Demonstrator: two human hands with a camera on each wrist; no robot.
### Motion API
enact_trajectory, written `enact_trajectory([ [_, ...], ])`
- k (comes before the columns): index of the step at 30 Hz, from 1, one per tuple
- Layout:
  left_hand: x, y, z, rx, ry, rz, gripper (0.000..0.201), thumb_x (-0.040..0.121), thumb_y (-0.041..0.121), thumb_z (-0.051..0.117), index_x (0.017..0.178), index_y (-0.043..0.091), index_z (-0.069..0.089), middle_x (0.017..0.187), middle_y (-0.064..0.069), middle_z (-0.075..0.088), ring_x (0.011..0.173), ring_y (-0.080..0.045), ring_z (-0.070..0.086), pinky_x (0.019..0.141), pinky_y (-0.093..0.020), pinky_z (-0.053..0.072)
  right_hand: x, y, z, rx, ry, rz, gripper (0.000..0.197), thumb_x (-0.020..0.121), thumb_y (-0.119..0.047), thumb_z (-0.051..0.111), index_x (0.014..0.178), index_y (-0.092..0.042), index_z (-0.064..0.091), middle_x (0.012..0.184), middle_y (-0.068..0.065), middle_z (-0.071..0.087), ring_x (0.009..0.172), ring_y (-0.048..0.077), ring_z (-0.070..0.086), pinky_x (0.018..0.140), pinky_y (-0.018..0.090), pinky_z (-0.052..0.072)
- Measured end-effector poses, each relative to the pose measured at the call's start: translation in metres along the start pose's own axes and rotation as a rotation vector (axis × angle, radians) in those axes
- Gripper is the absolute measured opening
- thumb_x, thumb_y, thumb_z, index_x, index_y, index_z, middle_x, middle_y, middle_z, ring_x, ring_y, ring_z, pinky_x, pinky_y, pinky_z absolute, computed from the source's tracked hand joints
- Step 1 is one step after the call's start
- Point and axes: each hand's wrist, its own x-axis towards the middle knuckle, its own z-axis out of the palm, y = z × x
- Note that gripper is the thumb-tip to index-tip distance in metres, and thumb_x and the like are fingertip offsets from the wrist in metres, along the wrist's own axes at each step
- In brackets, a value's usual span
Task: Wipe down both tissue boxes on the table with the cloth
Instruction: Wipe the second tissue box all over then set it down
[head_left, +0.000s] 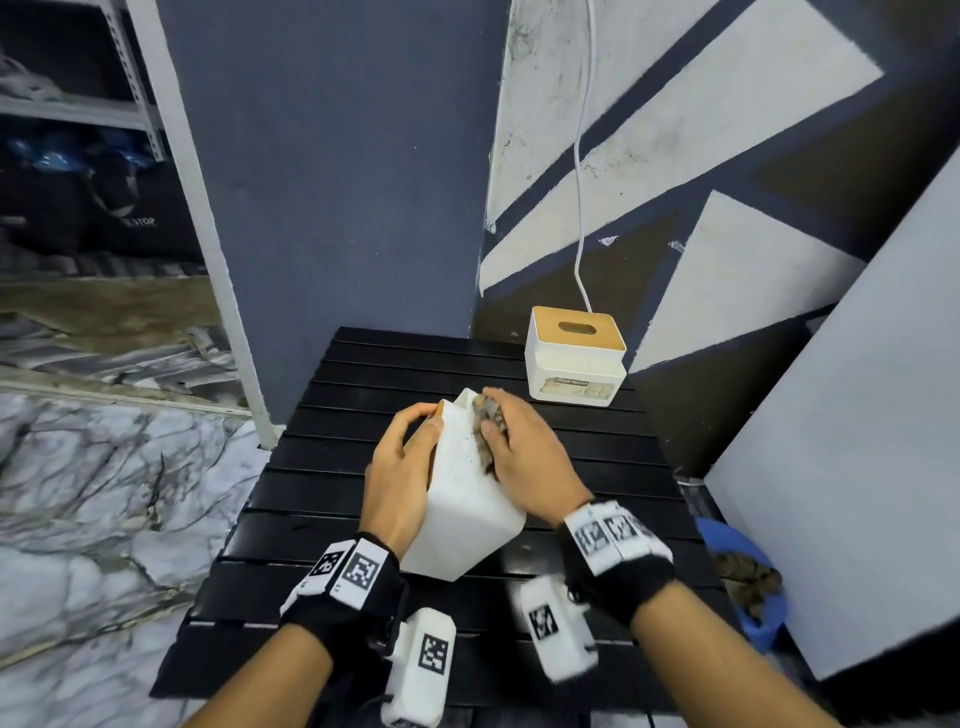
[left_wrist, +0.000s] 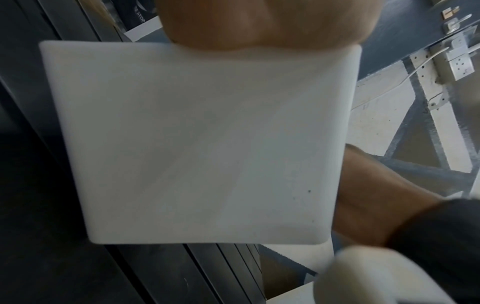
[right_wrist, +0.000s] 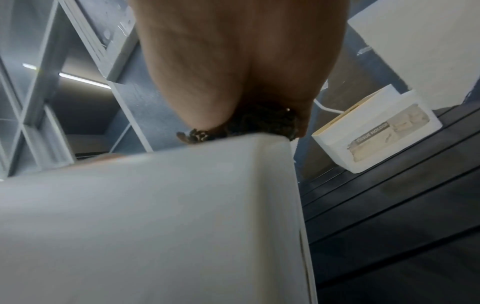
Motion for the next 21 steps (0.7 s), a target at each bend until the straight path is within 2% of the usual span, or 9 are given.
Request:
enact_trajectory([
  [2,0.0,0.0,0.001,0.024,0.006,0.004,0.013,0.096,0.036,0.057,0.103,0.039,0.067,0.092,0.016,0.071,0.081,0.001,0.065,0.075,-0.025,0.051,0.026,0.004,-0.002,-0.015,-0.029,0.059,0.043,0.101,-0.026,0.038,0.143,-0.018,0.034,0.146,0.002,0.039,0.134,0.017,0.035,0.108,0.024,0.024],
  [6,-0.002,0.0,0.003,0.036,0.023,0.005,0.012,0.096,0.037,0.057,0.101,0.041,0.067,0.092,0.011,0.071,0.09,-0.014,0.065,0.083,-0.035,0.053,0.032,0.005,0.001,-0.004,-0.028,0.066,0.043,0.101,-0.025,0.038,0.143,-0.019,0.033,0.147,0.001,0.038,0.135,0.017,0.034,0.109,0.026,0.024],
  [8,-0.002,0.0,0.004,0.043,0.025,0.012,0.012,0.096,0.038,0.057,0.1,0.041,0.067,0.091,0.013,0.071,0.087,-0.011,0.066,0.083,-0.033,0.053,0.011,0.001,0.004,0.017,0.017,0.032,0.042,0.1,-0.025,0.038,0.142,-0.02,0.034,0.146,-0.003,0.039,0.134,0.012,0.033,0.111,0.023,0.023],
  [11,-0.004,0.002,0.007,0.053,0.019,0.013,0.011,0.096,0.041,0.056,0.101,0.041,0.066,0.087,0.014,0.072,0.081,-0.008,0.067,0.076,-0.029,0.054,-0.035,-0.01,0.005,0.064,0.072,-0.047,0.04,0.1,-0.023,0.04,0.14,-0.022,0.038,0.139,-0.009,0.041,0.124,0.001,0.035,0.109,0.017,0.024],
  [14,-0.006,0.004,0.009,0.062,0.007,0.022,0.013,0.096,0.045,0.054,0.099,0.042,0.066,0.086,0.009,0.073,0.08,-0.012,0.068,0.073,-0.03,0.056,-0.074,-0.023,0.006,0.081,0.03,-0.088,0.044,0.1,-0.03,0.037,0.144,-0.032,0.03,0.146,-0.018,0.03,0.134,-0.004,0.022,0.113,0.016,0.017],
  [16,-0.007,0.005,0.008,0.069,0.002,0.03,0.014,0.097,0.044,0.053,0.099,0.041,0.066,0.086,0.011,0.072,0.079,-0.009,0.067,0.073,-0.028,0.055,-0.083,-0.026,0.009,0.074,0.015,-0.09,0.046,0.1,-0.031,0.036,0.145,-0.035,0.026,0.147,-0.022,0.023,0.137,-0.007,0.015,0.115,0.017,0.013],
  [17,-0.007,0.006,0.007,0.07,0.003,0.028,0.014,0.097,0.043,0.052,0.099,0.04,0.066,0.086,0.012,0.072,0.078,-0.008,0.067,0.072,-0.026,0.054,-0.08,-0.027,0.01,0.08,0.017,-0.094,0.046,0.1,-0.031,0.036,0.145,-0.035,0.027,0.147,-0.021,0.025,0.137,-0.006,0.016,0.115,0.017,0.014],
  [19,-0.007,0.006,0.005,0.071,-0.001,0.026,0.014,0.098,0.04,0.052,0.098,0.04,0.066,0.085,0.014,0.072,0.076,-0.003,0.067,0.068,-0.018,0.052,-0.063,-0.028,0.012,0.099,0.028,-0.109,0.042,0.1,-0.029,0.038,0.142,-0.031,0.032,0.143,-0.014,0.035,0.132,-0.001,0.029,0.112,0.017,0.022],
  [21,-0.005,0.005,0.004,0.094,-0.009,0.029,0.014,0.099,0.039,0.052,0.098,0.041,0.066,0.086,0.018,0.071,0.076,0.004,0.065,0.066,-0.011,0.048,-0.033,-0.024,0.013,0.101,0.037,-0.1,0.039,0.1,-0.027,0.039,0.138,-0.025,0.037,0.137,-0.007,0.044,0.126,0.005,0.038,0.109,0.022,0.03],
])
